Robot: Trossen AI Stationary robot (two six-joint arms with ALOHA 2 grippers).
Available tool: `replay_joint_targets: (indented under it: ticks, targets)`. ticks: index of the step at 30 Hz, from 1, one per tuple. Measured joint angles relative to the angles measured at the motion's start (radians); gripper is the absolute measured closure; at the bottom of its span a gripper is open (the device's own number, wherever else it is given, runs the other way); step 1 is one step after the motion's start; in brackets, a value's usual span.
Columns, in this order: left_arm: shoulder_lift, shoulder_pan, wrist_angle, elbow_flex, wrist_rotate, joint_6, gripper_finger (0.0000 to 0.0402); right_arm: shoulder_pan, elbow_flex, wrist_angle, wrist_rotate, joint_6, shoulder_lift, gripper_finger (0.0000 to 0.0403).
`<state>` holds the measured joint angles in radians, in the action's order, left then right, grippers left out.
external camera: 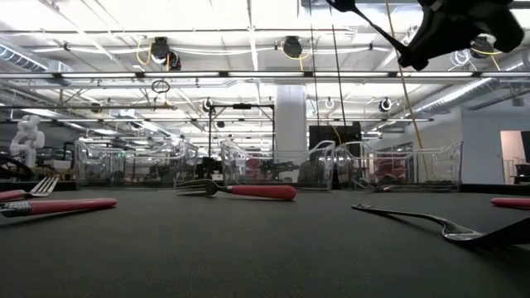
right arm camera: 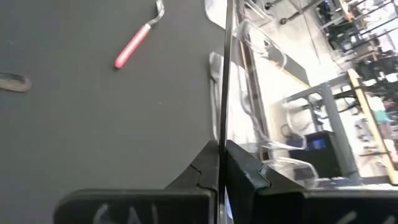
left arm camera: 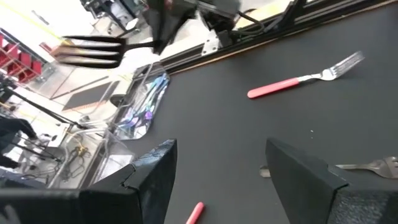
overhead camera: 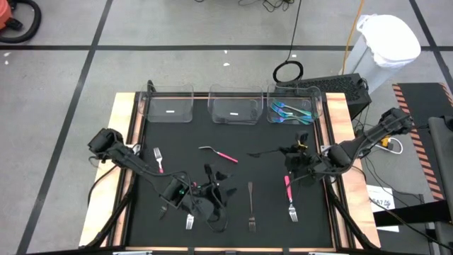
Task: Sort silverware by color (type)
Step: Put the black fork into the middle transparent bin
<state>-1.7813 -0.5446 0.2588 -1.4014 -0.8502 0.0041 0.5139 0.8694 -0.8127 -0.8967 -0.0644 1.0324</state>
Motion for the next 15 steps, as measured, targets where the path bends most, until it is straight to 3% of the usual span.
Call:
replay_joint_targets:
  ticks: [7, 15]
  targets:
    - [0.000, -0.003, 0.017, 0.000, 0.093, 0.005, 0.0161, -0.098, 0.007, 0.099, 0.000, 0.170, 0.000, 0.0395]
    - [0.000, 0.026, 0.018, 0.000, 0.117, 0.050, 0.0240, -0.235, 0.007, 0.294, 0.002, 0.425, 0.000, 0.0395]
